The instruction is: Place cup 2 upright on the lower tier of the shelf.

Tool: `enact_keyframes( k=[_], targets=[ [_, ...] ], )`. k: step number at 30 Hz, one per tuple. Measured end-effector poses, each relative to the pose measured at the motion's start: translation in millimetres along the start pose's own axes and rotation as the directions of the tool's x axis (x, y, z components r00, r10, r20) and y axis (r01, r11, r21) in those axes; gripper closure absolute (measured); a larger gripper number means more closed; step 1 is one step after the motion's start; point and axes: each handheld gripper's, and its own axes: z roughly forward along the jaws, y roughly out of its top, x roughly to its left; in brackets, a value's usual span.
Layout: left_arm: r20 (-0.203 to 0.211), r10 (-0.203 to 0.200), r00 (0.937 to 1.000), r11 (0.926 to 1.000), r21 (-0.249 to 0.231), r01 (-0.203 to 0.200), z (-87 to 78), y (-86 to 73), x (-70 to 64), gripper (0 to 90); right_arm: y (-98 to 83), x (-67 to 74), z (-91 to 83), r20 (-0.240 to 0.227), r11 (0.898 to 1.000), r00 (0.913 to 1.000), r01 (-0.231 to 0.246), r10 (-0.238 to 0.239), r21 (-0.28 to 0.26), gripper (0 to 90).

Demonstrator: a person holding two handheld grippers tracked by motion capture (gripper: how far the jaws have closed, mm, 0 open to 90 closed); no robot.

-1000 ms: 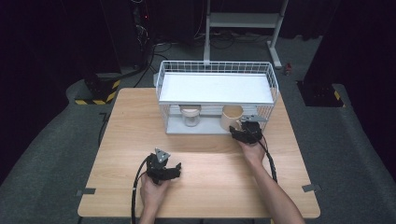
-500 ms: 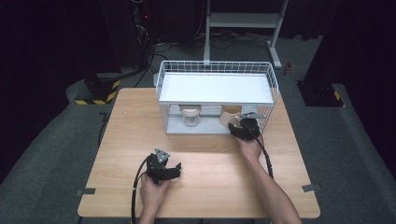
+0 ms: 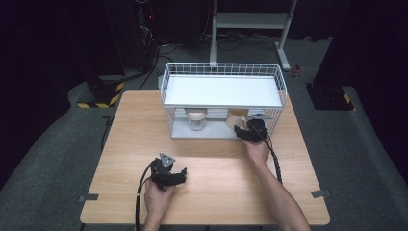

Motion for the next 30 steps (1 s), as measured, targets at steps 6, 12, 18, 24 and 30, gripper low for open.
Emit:
enact_keyframes(
  k=[6, 12, 18, 24, 30],
  targets=[
    [-0.003, 0.005, 1.0000, 1.0000, 0.000, -0.005, -0.1, 0.1, 0.4, 16.7, -4.2, -4.1, -10.6, -0.022, 1.000, 0.9997, 0.005, -0.005, -0.013, 29.4],
    [-0.003, 0.005, 1.0000, 1.0000, 0.000, -0.005, -0.1, 0.1, 0.4, 16.7, -6.0, -4.1, -23.8, -0.015, 0.998, 0.9988, 0.046, -0.047, -0.033, 28.1],
    [-0.002, 0.004, 1.0000, 1.0000, 0.000, -0.004, -0.1, 0.1, 0.3, 16.7, -9.4, -7.1, -32.3, -0.023, 0.999, 0.9990, 0.036, -0.037, -0.041, 28.1],
    [-0.002, 0.005, 1.0000, 1.0000, 0.000, -0.005, -0.1, 0.1, 0.3, 16.7, -12.2, -10.6, -38.9, -0.044, 0.998, 0.9981, 0.040, -0.042, -0.047, 28.3],
    [-0.002, 0.005, 1.0000, 1.0000, 0.000, -0.005, -0.1, 0.1, 0.3, 16.7, -11.2, -10.0, -45.4, -0.050, 0.997, 0.9971, 0.055, -0.058, -0.055, 28.6]
  ],
)
